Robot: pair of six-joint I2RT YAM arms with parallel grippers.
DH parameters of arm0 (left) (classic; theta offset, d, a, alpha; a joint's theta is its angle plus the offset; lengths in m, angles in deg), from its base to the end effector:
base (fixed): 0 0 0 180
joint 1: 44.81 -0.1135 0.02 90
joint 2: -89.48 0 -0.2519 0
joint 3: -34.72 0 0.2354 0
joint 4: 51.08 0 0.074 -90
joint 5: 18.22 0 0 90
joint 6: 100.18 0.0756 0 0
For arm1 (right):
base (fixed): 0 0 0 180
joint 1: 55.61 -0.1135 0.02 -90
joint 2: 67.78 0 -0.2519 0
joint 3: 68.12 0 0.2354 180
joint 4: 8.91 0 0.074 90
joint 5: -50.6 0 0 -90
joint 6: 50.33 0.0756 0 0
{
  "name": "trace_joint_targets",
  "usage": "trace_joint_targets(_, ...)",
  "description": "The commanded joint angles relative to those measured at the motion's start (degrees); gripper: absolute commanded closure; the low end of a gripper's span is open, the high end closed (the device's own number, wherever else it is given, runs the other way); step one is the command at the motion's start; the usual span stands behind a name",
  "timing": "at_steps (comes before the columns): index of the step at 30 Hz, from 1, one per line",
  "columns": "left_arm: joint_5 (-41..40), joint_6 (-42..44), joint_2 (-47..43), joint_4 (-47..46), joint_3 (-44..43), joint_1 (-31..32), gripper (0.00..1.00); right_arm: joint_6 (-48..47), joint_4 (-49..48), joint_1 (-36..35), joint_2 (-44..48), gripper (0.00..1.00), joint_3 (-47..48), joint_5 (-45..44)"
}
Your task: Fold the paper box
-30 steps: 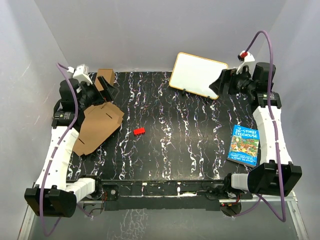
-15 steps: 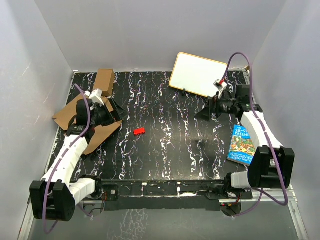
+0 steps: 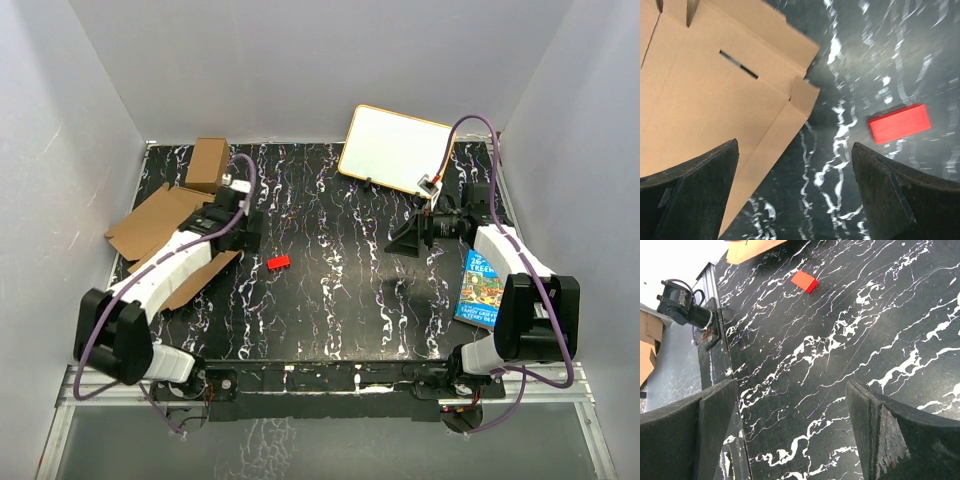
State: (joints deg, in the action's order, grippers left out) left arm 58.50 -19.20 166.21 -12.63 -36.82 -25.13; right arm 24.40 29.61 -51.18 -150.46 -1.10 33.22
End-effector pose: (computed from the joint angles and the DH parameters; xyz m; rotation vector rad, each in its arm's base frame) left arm 0.2915 -0.0858 0.2355 0.0997 2.3052 0.0153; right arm 0.2759 0.0510 0.2215 -0.6602 1.9416 1.3343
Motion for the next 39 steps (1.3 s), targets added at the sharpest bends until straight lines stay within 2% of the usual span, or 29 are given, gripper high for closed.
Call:
trace_joint_targets(1,-20.28,7.98,3.16,6.85,-0.92,5.08,0.08,-3.01,-5.57,-0.27,-0.35,0.02,-0.35,4.08)
trace_joint_targets(8,-20.51,12.32,3.12,-0.4,6.1,7.2,0.13,-3.62,-5.9,-0.36,-1.66,0.02,-0.31,3.75)
trace_joint_targets(13,-17.36,13.45,4.81,-2.84,7.55,7.18,0.19,-4.08,-6.22,-0.33,-2.52,0.02,-0.73,3.84)
trace_joint_targets(20,-16.07,14.49,5.09,-5.14,9.04,7.21,0.23,-17.43,2.2,-2.1,-1.99,0.02,-0.1,7.05)
trace_joint_targets(25,-14.72,14.57,5.03,-5.55,9.85,7.21,0.24,-19.14,2.8,-2.58,-1.96,0.02,-0.19,7.66)
trace_joint_targets(33,-17.95,15.89,7.42,-7.41,11.08,6.05,0.28,-19.99,3.41,-2.99,-1.87,0.02,-0.2,7.34)
trace_joint_targets(37,-19.39,14.27,10.82,-7.88,10.49,3.96,0.33,-20.12,3.73,-3.68,-1.96,0.02,0.0,7.57)
trace_joint_targets(39,-20.86,12.99,12.78,-6.7,9.25,3.49,0.43,-20.13,3.84,-3.96,-1.8,0.01,0.04,7.78)
